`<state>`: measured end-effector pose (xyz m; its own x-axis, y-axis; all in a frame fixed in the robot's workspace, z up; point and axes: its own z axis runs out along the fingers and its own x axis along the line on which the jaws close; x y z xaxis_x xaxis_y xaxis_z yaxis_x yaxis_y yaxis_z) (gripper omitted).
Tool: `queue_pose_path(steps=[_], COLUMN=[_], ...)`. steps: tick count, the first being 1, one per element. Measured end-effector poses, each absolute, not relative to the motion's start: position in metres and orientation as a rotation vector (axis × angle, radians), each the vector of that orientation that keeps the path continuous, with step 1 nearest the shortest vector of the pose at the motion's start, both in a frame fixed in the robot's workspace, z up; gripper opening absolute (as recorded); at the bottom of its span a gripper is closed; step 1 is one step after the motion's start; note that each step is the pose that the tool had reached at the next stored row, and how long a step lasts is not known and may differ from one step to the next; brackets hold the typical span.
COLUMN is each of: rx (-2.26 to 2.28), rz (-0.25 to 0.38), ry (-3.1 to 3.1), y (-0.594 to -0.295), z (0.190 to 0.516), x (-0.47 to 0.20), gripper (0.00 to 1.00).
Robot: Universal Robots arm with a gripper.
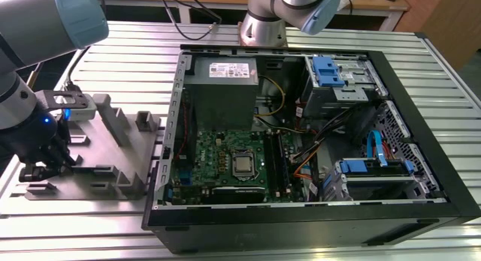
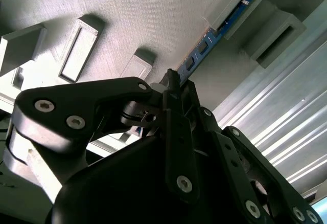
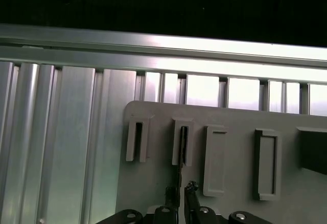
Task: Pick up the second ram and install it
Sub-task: 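Pick up the second ram and move it above second insertion slot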
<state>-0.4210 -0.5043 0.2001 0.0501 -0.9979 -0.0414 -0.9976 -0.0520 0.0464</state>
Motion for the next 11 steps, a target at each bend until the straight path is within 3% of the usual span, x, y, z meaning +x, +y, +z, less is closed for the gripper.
queue_pose_path(steps=[2,3,11], rx=[2.273,2.273,2.265], rz=[-0.098,-0.098,-0.100], ry=[-2.159,-2.160,-2.170], y=[-0.5043,-0.5043,-0.5043], z=[0.2002,0.2001,0.2000], x=[-0.4210,-0.4210,-0.4210], gripper=[0.16,0.10,0.10])
